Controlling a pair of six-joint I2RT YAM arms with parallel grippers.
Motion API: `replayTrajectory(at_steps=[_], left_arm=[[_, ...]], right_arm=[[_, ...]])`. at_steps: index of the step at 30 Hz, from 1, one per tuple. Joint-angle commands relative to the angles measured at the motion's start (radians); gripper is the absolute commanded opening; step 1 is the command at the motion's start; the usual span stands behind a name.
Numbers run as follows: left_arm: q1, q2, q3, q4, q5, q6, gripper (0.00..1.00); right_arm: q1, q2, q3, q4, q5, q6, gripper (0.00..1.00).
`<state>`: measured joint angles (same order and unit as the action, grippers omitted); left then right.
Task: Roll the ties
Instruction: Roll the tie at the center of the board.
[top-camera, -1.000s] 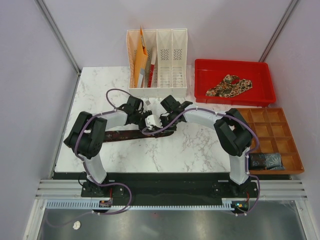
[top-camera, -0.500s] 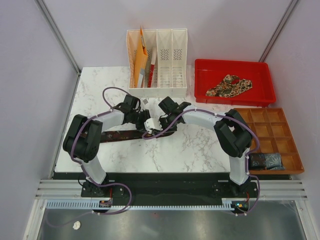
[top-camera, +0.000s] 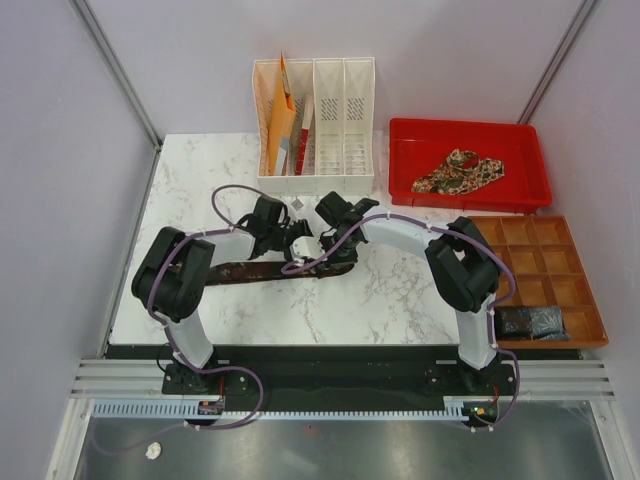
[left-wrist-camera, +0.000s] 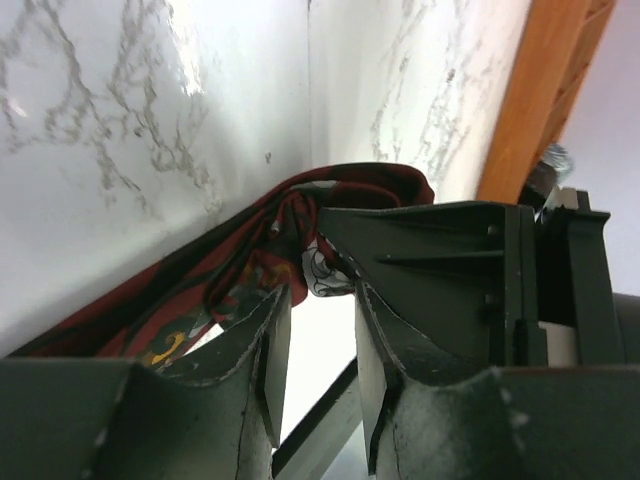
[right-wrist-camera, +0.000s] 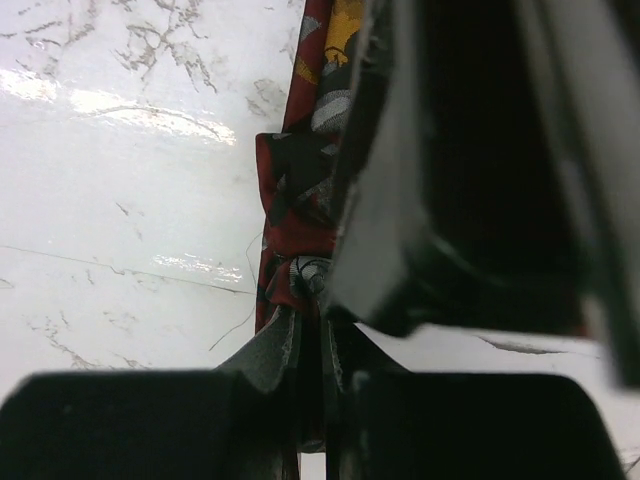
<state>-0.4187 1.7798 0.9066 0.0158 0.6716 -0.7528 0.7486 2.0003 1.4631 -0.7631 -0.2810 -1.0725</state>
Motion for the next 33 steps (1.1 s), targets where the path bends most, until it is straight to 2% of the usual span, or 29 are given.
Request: replayTrajectory(at_steps=[1,11,19,25,30,33], left_arm=[[0.000,-0.008,-0.064,0.193,0.089,-0.144,0.39],[-0.009,0.033,-0.103,0.315,0.103,-0.186,0.41],[-0.020,0.081,-0.057,0.248,0.072,-0.146,0.40],[-0.025,0.098,-0.044,0.236,0.065,-0.149,0.33],[-0.023,0.102,-0.046,0.245,0.060,-0.155,0.34],[-0.023,0.112,-0.038,0.230,0.051,-0.146,0.27]], right_arm=[[-0.011,0.043,-0.029,-0.079,0.062,0.066,0.05],[-0.011,0.046,-0.018,-0.065,0.040,0.086,0.07],[-0.008,0.037,-0.012,-0.070,0.017,0.085,0.11],[-0.006,0.028,-0.006,-0.071,-0.001,0.086,0.13],[-0.006,0.025,-0.001,-0.074,-0.029,0.083,0.13],[-0.006,0.025,0.012,-0.074,-0.050,0.086,0.15]])
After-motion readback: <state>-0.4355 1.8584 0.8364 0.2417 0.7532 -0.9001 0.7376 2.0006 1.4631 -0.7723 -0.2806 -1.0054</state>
